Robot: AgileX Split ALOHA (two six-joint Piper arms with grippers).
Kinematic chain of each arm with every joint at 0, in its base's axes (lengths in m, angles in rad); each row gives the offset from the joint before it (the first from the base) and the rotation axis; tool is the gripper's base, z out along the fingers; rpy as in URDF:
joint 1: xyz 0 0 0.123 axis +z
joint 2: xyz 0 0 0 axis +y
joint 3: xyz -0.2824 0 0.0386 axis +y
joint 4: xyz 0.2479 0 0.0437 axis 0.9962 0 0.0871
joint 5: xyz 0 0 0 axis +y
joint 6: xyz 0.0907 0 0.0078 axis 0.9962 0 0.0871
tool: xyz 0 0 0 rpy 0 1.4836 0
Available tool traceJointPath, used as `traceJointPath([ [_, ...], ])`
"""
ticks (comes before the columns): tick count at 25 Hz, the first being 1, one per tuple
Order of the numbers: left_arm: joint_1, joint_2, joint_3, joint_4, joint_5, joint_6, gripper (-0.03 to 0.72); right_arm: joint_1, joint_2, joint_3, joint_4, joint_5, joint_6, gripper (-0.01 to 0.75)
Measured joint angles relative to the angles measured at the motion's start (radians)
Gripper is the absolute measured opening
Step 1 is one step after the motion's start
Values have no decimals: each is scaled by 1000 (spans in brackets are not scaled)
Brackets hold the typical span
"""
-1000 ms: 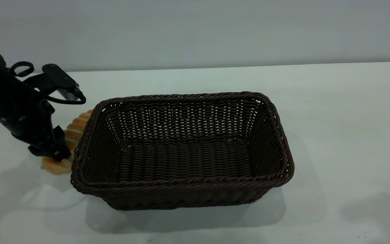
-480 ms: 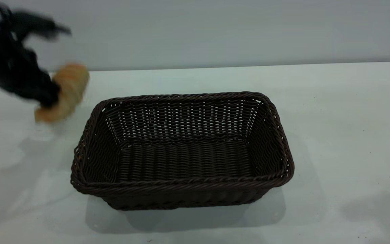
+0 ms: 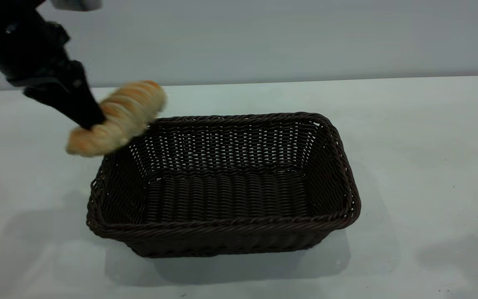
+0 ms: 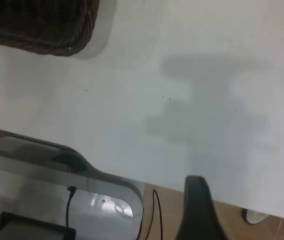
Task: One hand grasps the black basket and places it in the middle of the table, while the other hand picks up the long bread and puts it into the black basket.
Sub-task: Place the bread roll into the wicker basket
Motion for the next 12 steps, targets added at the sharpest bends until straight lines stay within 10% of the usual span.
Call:
traceJointPath([
  [12,-40,0,0,-244,25,98,160,0,0,1,0,-3,2,538],
])
